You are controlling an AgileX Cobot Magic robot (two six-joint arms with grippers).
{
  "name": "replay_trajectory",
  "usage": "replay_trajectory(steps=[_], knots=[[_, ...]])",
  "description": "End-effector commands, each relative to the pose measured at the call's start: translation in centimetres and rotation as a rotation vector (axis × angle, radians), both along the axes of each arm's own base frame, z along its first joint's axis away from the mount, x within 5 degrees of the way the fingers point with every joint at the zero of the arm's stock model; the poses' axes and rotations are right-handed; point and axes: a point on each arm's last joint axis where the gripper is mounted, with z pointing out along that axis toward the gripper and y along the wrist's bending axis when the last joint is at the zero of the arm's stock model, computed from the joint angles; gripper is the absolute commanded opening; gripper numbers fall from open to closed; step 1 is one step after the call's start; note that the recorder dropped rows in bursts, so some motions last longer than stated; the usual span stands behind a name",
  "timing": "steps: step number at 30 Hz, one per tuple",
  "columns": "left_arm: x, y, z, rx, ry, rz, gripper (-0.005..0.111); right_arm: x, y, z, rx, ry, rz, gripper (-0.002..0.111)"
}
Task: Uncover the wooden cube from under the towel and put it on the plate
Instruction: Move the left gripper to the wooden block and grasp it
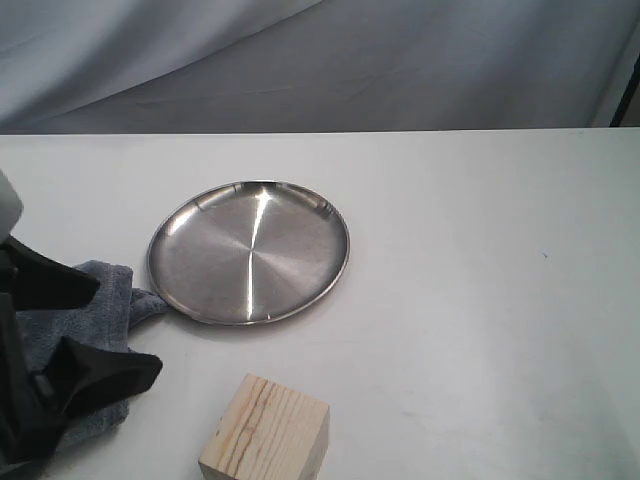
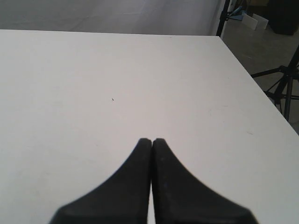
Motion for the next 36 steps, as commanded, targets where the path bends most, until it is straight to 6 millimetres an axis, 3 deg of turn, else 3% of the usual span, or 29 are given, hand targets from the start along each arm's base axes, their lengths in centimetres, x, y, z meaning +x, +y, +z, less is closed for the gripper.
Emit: replay_trajectory(steps=[1,4,8,9,18,23,31,36], knots=[[1.2,-1.3,-1.0,-0.064,0.109,0.021,0.064,0.0,-0.1,0.0,-0.003,-0.005,-0.007,0.0],[1.7,-1.8,-1.8,-0.075,0.171,0.031,0.041,0.0,-0.1,0.0,-0.003,-0.005,-0.007,0.0],[2.2,-2.1,-2.6,-0.042,0.178,-0.007,0.002,0.0,-0.1,0.0,-0.003,-0.005,-0.007,0.0],[2.3,-2.2,-2.7,-0.027,0.164,-0.032,0.0,0.0,-0.1,0.0,-0.003,-0.005,-0.007,0.0],[2.6,-3.0,-4.4,-0.021,0.327,-0.063,0.001,0.0,-0.1,0.0,-0.003,-0.005,-0.007,0.0],[2.8,-4.8,-4.1,-0.004,0.366,-0.149,0.0,0.0,-0.1,0.0,-0.003,-0.005,-0.007,0.0],[2.4,-7.8,-5.1,0.033,0.325,-0.234,0.0,0.0,-0.1,0.0,-0.003,-0.005,-0.007,0.0],[2.4,-8.9,-5.2,0.067,0.178,-0.25,0.0,0.0,-0.1,0.0,-0.003,-0.005,-0.007,0.0]])
